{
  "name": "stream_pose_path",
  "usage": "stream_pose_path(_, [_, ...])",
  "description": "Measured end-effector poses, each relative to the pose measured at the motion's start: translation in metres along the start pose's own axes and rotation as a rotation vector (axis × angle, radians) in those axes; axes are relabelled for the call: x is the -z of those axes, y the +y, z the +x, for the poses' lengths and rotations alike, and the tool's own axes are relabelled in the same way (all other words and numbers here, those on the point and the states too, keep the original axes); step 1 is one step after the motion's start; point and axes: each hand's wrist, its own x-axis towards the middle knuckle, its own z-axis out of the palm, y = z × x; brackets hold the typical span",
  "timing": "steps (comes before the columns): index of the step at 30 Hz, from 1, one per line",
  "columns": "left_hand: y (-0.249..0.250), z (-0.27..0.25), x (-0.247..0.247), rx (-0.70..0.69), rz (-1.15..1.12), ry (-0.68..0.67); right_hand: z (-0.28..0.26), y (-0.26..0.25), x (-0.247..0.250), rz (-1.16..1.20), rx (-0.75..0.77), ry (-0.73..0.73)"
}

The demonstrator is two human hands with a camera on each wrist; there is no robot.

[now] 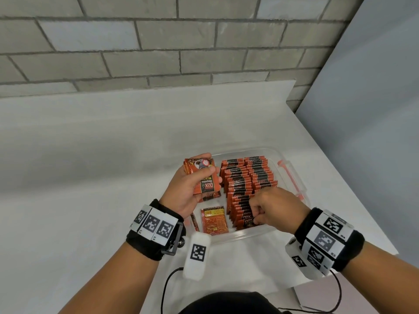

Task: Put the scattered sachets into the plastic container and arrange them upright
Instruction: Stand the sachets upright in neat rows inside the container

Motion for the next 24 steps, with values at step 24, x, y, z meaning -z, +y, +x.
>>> stream_pose_path(24, [-0.003, -0.001, -0.009, 0.082, -0.107, 0.035, 0.004, 0.006, 0.003, 0.15, -0.084, -0.019])
